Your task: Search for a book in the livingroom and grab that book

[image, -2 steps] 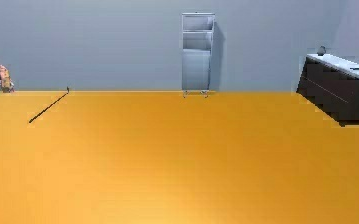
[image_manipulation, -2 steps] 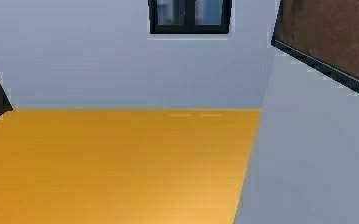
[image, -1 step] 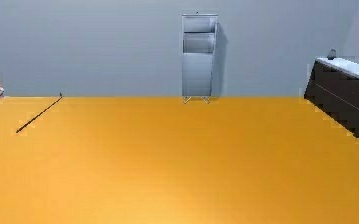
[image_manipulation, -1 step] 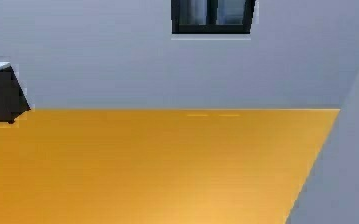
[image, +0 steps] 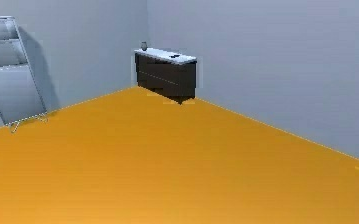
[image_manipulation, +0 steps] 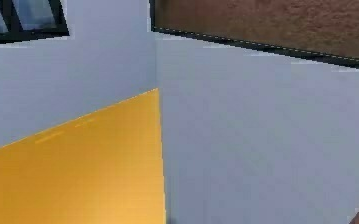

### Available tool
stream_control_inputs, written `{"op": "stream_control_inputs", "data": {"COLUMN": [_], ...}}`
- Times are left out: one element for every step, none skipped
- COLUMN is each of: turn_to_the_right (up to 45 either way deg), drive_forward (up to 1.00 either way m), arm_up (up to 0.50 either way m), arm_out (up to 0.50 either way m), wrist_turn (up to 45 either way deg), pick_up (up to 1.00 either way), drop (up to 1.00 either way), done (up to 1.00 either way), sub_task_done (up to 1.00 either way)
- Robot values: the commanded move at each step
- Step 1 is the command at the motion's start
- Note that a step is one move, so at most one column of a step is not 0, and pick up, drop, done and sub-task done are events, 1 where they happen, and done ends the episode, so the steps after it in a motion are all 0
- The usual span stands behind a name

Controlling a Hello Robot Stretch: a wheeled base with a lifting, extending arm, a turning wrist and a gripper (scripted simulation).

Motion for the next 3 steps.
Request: {"op": "stream_control_inputs", "data": {"turn_to_the_right": [30.0, 0.0, 45.0], "drive_forward": [0.0, 0.9, 0.0], "arm_up": [0.0, 0.0, 0.0], "arm_out": [0.0, 0.0, 0.0], "wrist_turn": [0.0, 0.0, 0.0], "pick_up": [0.0, 0.0, 0.0], "drop": [0.0, 0.0, 0.0], "done": [0.0, 0.0, 0.0], "sub_task_done": [0.0, 0.0, 0.0]}}
